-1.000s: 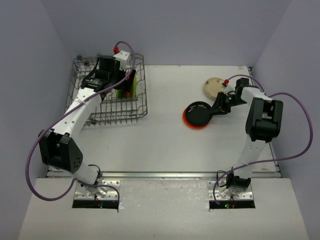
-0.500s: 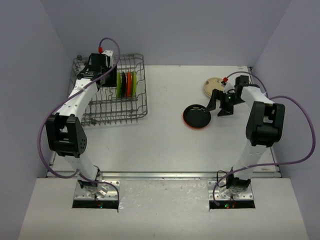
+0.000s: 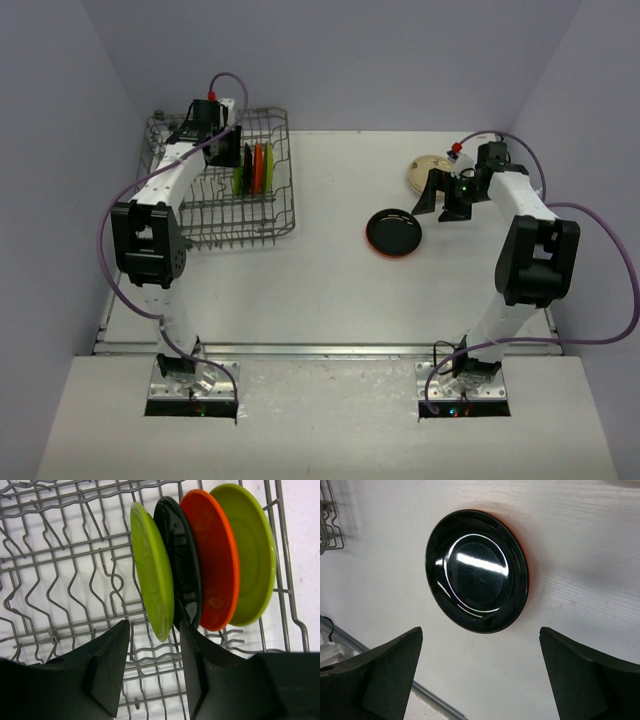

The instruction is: Unload the plates from the dish rack

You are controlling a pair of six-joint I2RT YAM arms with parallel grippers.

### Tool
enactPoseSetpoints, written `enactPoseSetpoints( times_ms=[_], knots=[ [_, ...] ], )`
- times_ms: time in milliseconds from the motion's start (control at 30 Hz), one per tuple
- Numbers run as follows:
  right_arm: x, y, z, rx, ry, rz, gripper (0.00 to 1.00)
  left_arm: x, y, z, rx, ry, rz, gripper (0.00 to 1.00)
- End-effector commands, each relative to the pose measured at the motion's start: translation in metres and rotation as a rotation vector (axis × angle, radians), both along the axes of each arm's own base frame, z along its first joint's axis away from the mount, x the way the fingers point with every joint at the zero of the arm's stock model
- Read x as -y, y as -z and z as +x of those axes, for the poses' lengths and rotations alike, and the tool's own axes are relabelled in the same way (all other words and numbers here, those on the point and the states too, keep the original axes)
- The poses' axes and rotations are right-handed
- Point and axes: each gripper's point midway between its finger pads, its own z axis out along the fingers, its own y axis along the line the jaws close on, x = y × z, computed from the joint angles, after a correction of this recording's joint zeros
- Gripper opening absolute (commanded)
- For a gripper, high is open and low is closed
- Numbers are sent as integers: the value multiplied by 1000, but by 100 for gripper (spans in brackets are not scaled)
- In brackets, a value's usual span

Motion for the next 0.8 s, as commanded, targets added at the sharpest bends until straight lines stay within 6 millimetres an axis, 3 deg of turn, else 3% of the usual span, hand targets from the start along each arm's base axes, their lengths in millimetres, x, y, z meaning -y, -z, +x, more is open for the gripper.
enactPoseSetpoints(
  times_ms=[0, 167, 267, 467, 633, 700, 767],
  knots=[
    [-7, -15, 1, 42, -20, 19, 98, -8, 0, 20, 28, 1, -10, 42],
    [-8, -18, -1, 43, -22, 29, 98, -10, 11, 29, 12, -19, -43, 38],
    [-9, -19, -2, 40, -23, 35, 98, -14, 12, 35, 3, -9, -120, 19],
    [-12, -21, -5, 39, -29, 48, 98, -13, -4, 35, 17, 10, -287, 0],
    [-15, -27, -7, 44, -30, 70, 98, -26, -51, 36, 100, 18, -413, 0],
    [-18, -35, -7, 57, -31, 86, 98, -27, -97, 40, 195, 55, -418, 0],
    [-20, -40, -7, 63, -33, 98, 98, -27, -131, 38, 271, 88, -381, 0]
  ],
)
